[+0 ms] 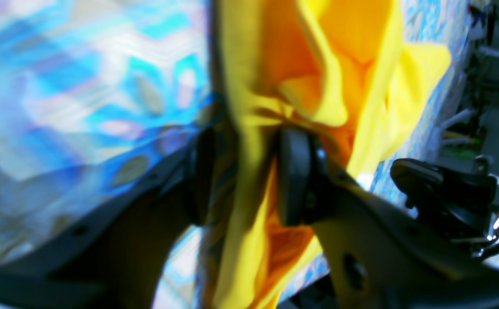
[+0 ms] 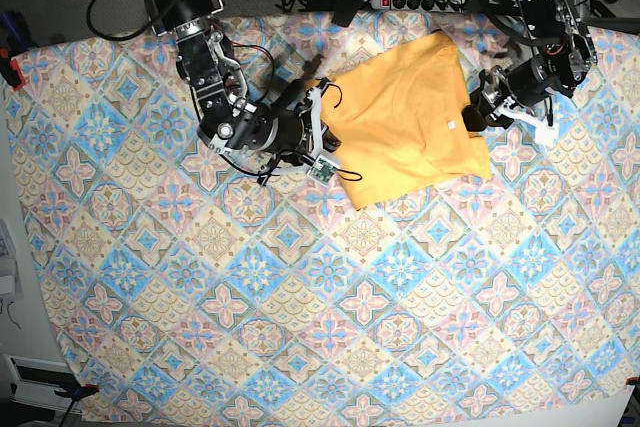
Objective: Fold the T-shirt properly
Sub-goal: 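Release the left gripper and move it to the shirt's other edge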
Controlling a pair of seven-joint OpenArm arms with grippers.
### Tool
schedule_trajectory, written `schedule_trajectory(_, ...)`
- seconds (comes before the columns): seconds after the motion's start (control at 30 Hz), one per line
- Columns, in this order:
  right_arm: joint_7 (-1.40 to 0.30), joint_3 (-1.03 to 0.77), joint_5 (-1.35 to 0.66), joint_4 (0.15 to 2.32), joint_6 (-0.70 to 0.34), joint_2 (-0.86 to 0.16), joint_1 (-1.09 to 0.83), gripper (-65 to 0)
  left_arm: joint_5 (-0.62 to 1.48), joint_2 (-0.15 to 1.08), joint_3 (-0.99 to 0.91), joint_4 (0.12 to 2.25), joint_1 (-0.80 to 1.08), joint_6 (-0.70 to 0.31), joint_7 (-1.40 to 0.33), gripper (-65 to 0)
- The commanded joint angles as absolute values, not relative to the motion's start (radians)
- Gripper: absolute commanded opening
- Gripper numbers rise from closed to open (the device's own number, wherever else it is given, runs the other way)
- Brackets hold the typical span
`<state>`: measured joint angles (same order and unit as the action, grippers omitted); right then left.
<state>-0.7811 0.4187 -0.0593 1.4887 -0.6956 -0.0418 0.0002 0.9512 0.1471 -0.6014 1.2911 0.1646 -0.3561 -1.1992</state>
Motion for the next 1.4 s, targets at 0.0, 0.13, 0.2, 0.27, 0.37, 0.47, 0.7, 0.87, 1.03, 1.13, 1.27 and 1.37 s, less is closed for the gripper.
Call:
schedule_trajectory(0.0,-0.757,0.417,-0.074,1.506,-0.698,-0.038,0.016,-62.8,0.993,0.154,-0.610,1.307,0.156,-0.366,-1.211,-38.2)
schedule_trajectory(0.13,-0.759,0.417,-0.074,1.506,-0.698,-0.038,0.016,-62.8,1.056,0.162,-0.619,1.307,0.160,-0.363,-1.210,-37.5)
schedule_trajectory(0.2,-0.759,0.417,-0.074,1.506,-0.698,-0.038,0.016,-62.8,1.075,0.162,-0.636,1.307,0.162,-0.366,-1.219,-37.5)
schedule_trajectory(0.27,-0.757,0.417,-0.074,1.506,-0.698,-0.038,0.016,-62.8,1.121,0.162,-0.657,1.307,0.176,-0.367,-1.231,-37.9)
schedule_trajectory(0.37,-0.757,0.417,-0.074,1.506,-0.698,-0.038,0.019,-62.8,1.216,0.157,-0.690,1.310,0.205,-0.367,-1.254,-38.2)
schedule_trajectory(0.47,-0.756,0.417,-0.074,1.506,-0.698,-0.038,0.019,-62.8,1.256,0.156,-0.707,1.353,0.242,-0.367,-1.253,-38.3)
schedule_trajectory(0.7,-0.751,0.417,-0.071,1.526,-0.698,-0.035,0.054,-62.8,1.253,0.117,-0.691,1.596,0.348,-0.367,-1.259,-45.0)
schedule_trajectory(0.87,-0.751,0.417,-0.070,1.531,-0.698,-0.016,0.108,-62.8,1.245,0.142,-0.565,1.718,0.390,-0.367,-1.259,-65.0)
schedule_trajectory(1.03,-0.750,0.417,-0.068,1.523,-0.698,-0.015,0.165,-63.0,1.162,0.159,-0.440,1.738,0.400,-0.367,-1.256,-65.0)
schedule_trajectory(1.13,-0.748,0.417,-0.068,1.515,-0.698,-0.007,0.200,-63.0,1.107,0.157,-0.360,1.738,0.400,-0.367,-1.253,-65.0)
schedule_trajectory(1.27,-0.707,0.420,-0.068,1.445,-0.698,0.015,0.254,-63.0,1.004,0.156,-0.222,1.764,0.400,-0.360,-1.251,-65.0)
schedule_trajectory(1.37,-0.661,0.470,-0.065,1.380,-0.698,0.027,0.289,-63.0,0.909,0.154,-0.157,1.814,0.401,-0.360,-1.251,-65.0)
